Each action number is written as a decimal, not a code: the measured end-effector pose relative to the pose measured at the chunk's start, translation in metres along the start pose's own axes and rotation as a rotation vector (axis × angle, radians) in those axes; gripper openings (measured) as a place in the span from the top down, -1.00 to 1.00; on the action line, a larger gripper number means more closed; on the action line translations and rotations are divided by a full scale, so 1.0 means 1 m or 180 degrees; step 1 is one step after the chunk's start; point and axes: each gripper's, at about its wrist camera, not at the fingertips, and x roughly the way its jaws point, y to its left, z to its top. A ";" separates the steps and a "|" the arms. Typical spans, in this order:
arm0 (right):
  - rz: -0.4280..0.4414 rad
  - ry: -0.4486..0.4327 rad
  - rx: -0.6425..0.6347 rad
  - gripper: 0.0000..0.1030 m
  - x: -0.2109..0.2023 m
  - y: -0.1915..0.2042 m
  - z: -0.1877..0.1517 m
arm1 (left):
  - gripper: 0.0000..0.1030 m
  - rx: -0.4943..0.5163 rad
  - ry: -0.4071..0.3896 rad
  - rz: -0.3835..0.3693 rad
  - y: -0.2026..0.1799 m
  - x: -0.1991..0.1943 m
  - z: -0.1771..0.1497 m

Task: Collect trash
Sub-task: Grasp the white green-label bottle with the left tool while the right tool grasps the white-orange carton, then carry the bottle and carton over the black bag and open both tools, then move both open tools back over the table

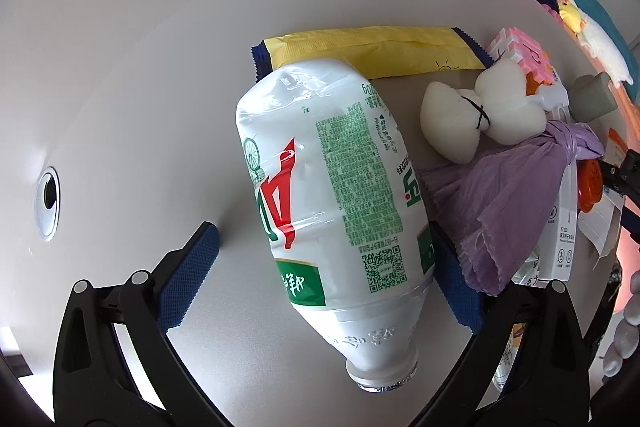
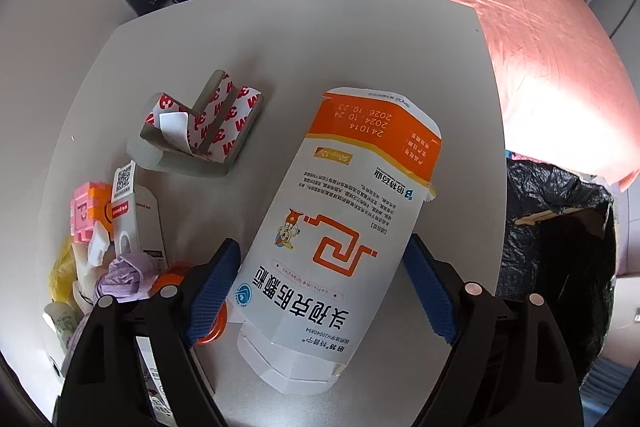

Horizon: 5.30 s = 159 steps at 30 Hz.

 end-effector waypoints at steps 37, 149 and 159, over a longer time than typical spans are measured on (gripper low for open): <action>0.1003 -0.0244 -0.0130 0.14 -0.088 -0.065 -0.032 | -0.31 0.0095 -0.0677 -0.0300 -0.036 -0.094 -0.028; 0.0681 -0.0790 0.0207 -0.66 -0.147 -0.213 -0.078 | -0.88 0.1485 -0.0264 -0.1023 -0.210 -0.092 -0.085; 0.0925 -0.0750 -0.0073 -0.66 -0.134 -0.170 -0.075 | -0.88 0.1133 -0.0221 -0.0829 -0.164 -0.078 -0.074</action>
